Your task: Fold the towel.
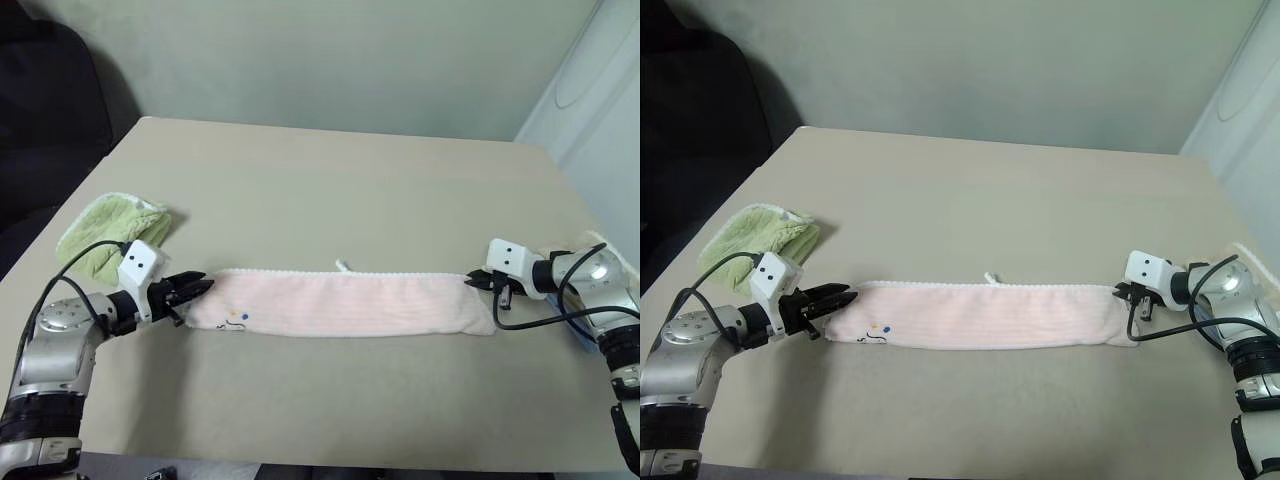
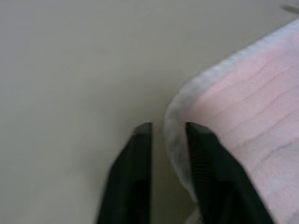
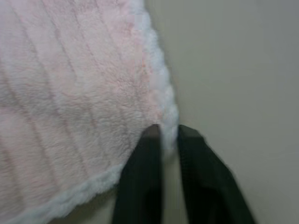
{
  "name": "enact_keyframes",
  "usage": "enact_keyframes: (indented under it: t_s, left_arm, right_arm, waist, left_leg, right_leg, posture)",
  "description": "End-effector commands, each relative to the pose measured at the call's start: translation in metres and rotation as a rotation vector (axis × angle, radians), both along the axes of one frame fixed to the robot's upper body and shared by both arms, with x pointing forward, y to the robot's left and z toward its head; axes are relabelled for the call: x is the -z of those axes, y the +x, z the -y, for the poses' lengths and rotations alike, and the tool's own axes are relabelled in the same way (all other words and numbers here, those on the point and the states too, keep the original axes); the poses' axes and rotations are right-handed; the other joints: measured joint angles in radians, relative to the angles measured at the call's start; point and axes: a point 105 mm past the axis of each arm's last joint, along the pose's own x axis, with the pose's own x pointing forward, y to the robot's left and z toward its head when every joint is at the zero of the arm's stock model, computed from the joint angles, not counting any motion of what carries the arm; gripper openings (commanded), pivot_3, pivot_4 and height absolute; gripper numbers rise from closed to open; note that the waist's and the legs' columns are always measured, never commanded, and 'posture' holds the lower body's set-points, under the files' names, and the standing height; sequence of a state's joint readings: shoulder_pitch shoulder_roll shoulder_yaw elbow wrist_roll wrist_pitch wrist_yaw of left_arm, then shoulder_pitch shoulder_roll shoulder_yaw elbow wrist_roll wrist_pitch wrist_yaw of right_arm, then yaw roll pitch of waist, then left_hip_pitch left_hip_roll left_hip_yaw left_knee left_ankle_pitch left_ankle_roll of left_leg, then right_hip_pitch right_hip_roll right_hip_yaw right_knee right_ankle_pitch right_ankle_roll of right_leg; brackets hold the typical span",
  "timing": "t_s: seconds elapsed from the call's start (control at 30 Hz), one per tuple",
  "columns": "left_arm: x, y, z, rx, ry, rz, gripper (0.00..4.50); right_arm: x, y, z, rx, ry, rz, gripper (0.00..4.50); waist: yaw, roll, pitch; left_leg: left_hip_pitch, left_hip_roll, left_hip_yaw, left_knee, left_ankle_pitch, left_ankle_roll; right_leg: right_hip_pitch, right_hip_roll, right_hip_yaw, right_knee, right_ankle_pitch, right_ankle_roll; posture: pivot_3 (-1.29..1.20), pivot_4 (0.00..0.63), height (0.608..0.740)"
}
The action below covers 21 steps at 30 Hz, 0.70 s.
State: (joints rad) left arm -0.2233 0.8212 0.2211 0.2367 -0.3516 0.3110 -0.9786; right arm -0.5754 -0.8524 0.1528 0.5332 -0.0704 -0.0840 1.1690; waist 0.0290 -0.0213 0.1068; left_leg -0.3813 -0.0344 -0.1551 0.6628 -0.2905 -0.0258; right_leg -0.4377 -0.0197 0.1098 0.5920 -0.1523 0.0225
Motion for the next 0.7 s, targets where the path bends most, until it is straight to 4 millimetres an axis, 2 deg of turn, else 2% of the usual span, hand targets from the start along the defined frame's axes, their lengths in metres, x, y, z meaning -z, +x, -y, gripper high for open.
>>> enact_keyframes:
  t_s: [0.03, 0.07, 0.1, 0.3, 0.47, 0.53, 0.6, 0.7]
  left_arm:
    - [-0.011, 0.001, -0.003, -0.006, 0.017, 0.038, 2.88]
    - [-0.013, 0.0, -0.006, -0.02, 0.007, 0.041, 3.2]
    - [-0.016, 0.001, -0.009, -0.036, -0.002, 0.057, 3.21]
    - [-0.036, 0.007, -0.035, -0.218, -0.014, 0.178, 3.21]
    - [-0.049, 0.01, -0.038, -0.296, -0.072, 0.255, 3.21]
    - [-0.057, 0.014, -0.029, -0.298, -0.104, 0.288, 3.21]
    - [-0.067, 0.014, -0.009, -0.233, -0.131, 0.321, 3.21]
    - [-0.078, 0.013, 0.023, -0.117, -0.167, 0.354, 3.21]
  right_arm:
    - [-0.015, 0.003, 0.003, 0.006, 0.011, 0.067, 2.07]
    - [-0.019, 0.004, 0.004, 0.012, 0.013, 0.091, 2.41]
    - [-0.024, 0.005, 0.006, 0.02, 0.017, 0.117, 2.75]
    - [-0.05, -0.001, 0.026, 0.099, 0.013, 0.243, 2.75]
    - [-0.065, -0.014, 0.04, 0.188, 0.036, 0.322, 2.75]
    - [-0.076, -0.02, 0.044, 0.289, 0.171, 0.34, 2.75]
    - [-0.083, -0.032, 0.043, 0.395, 0.365, 0.295, 2.75]
    - [-0.079, -0.056, 0.036, 0.495, 0.565, 0.178, 2.75]
  waist:
    - [0.0, 0.0, 0.0]
    - [0.0, 0.0, 0.0]
    - [0.0, 0.0, 0.0]
    - [0.003, 0.0, 0.0]
    - [0.002, 0.0, 0.0]
    - [0.003, 0.0, 0.0]
    - [0.005, -0.001, 0.001]
    - [0.007, -0.003, 0.002]
  left_leg:
    - [0.0, 0.0, 0.0, 0.0, 0.0, 0.0]
    - [0.0, 0.0, 0.0, 0.0, 0.0, 0.0]
    - [0.0, 0.0, 0.0, 0.0, 0.0, 0.0]
    - [0.0, 0.0, 0.0, 0.0, 0.0, 0.0]
    - [0.0, 0.0, 0.0, 0.0, -0.001, -0.002]
    - [0.0, 0.0, 0.0, 0.0, -0.001, -0.003]
    - [0.0, -0.001, 0.001, 0.001, 0.0, -0.004]
    - [0.0, -0.003, 0.0, 0.001, 0.003, -0.006]
  right_leg:
    - [0.0, 0.0, 0.0, 0.0, 0.0, 0.0]
    - [0.0, 0.0, 0.0, 0.0, 0.0, 0.0]
    - [0.0, 0.0, 0.0, 0.0, 0.0, 0.0]
    - [0.0, 0.0, 0.0, 0.0, 0.0, 0.0]
    - [0.001, 0.0, 0.0, -0.001, 0.0, 0.0]
    - [0.001, 0.0, 0.0, -0.001, 0.0, 0.0]
    - [0.001, 0.0, 0.0, -0.001, 0.0, 0.001]
    - [0.003, 0.001, 0.001, -0.001, -0.002, 0.003]
  posture:
    - [0.0, 0.15, 0.74]
    - [0.0, 0.15, 0.74]
    - [0.0, 0.15, 0.74]
    - [0.0, 0.15, 0.74]
    - [0.0, 0.15, 0.74]
    - [0.0, 0.15, 0.74]
    - [0.0, 0.15, 0.74]
    - [0.0, 0.15, 0.74]
